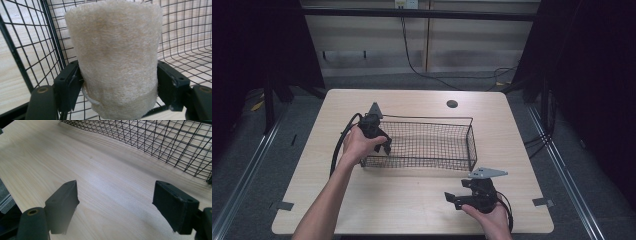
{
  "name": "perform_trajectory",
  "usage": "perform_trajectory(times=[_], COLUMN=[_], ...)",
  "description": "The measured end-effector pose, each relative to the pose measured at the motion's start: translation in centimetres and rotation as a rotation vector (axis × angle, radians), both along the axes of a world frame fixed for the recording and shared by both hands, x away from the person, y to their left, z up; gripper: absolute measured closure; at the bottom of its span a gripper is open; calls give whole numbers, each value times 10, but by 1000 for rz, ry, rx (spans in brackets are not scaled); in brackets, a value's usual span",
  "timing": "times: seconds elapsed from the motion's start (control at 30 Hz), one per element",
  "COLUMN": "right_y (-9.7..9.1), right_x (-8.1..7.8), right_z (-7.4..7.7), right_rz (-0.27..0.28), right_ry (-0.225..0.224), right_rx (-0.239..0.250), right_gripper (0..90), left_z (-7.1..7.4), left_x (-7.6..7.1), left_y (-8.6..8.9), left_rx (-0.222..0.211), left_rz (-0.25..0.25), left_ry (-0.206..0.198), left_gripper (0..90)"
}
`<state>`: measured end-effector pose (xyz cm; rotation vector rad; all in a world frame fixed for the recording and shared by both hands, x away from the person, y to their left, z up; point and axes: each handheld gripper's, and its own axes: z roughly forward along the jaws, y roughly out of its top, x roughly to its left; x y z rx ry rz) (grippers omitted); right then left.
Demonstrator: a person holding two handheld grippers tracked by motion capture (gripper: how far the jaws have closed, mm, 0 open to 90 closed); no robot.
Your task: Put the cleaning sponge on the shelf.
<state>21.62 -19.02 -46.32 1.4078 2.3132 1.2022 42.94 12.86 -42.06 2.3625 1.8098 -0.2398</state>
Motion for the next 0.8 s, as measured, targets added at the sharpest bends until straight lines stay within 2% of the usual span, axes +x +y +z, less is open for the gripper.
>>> perform_trajectory(times=[0.13, 0.63, 0.8], right_y=[0, 0, 0], right_x=[0, 0, 0], right_z=[0, 0, 0], right_rz=[1, 0, 0], right_ry=[1, 2, 2], right_rx=[1, 2, 2], right_gripper=[199, 199, 199], left_z=[-4, -9, -11], left_x=[0, 0, 0], left_y=[1, -1, -3], left_rx=[10, 2, 17], left_rz=[-4, -7, -5], left_ry=[5, 16, 19], left_gripper=[281, 279, 278])
